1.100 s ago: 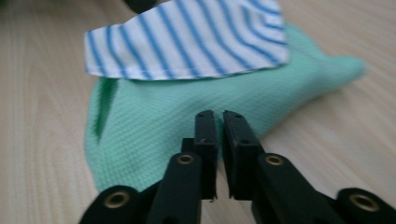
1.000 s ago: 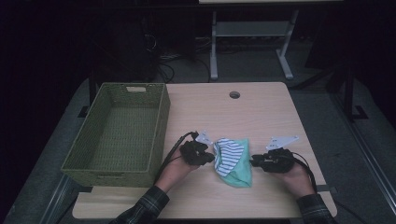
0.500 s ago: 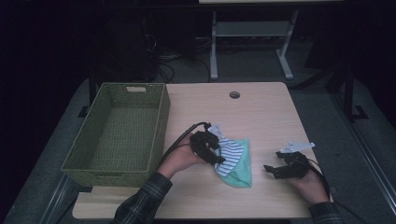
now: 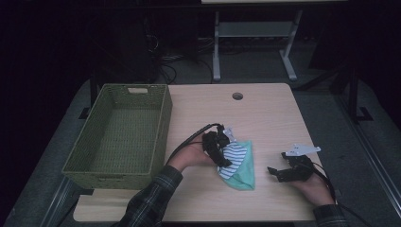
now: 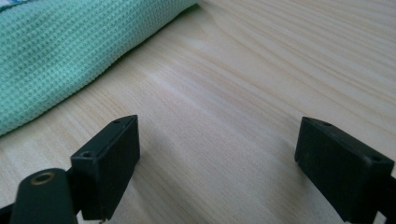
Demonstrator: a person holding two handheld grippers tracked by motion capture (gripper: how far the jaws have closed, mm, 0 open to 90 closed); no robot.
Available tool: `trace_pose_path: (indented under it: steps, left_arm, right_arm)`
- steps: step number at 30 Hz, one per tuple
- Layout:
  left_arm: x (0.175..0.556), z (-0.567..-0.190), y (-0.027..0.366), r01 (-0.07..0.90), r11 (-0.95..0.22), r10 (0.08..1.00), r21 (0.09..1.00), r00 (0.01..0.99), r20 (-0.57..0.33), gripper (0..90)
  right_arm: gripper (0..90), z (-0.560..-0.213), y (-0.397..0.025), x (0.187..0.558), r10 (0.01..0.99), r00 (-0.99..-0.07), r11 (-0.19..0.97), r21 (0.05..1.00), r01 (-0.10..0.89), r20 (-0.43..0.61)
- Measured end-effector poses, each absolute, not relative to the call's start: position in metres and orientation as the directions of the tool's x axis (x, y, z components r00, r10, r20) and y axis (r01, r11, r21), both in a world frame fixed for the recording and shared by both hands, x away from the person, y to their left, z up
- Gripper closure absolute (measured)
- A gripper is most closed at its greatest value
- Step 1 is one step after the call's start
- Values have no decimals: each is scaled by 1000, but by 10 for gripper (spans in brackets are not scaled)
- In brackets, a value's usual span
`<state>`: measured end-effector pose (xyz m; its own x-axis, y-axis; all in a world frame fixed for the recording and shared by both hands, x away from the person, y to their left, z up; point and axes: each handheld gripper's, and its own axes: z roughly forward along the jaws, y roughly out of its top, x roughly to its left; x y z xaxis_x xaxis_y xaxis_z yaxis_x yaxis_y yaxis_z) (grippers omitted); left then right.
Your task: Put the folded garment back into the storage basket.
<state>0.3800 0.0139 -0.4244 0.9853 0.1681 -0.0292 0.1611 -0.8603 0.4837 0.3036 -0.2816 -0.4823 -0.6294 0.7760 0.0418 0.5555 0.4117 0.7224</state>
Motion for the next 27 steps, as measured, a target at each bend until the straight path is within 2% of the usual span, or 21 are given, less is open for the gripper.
trace_pose_path:
  steps: [9, 13, 21, 27]
  left_arm:
    - [378, -444, 6, 125, -910, 134, 396, 991, -6, 144]
    - [377, -445, 4, 124, -914, 134, 387, 991, 0, 128]
    - [378, -448, 3, 153, -920, 161, 362, 987, -8, 128]
    - [377, -447, 3, 167, -922, 174, 350, 985, -11, 165]
  right_arm:
    - [139, -482, -282, 304, 777, -628, 411, 722, 557, 42]
    - [139, -482, -282, 304, 777, -628, 411, 722, 557, 42]
    - [141, -482, -282, 304, 778, -627, 410, 722, 558, 42]
    - [143, -482, -282, 304, 779, -625, 409, 721, 559, 42]
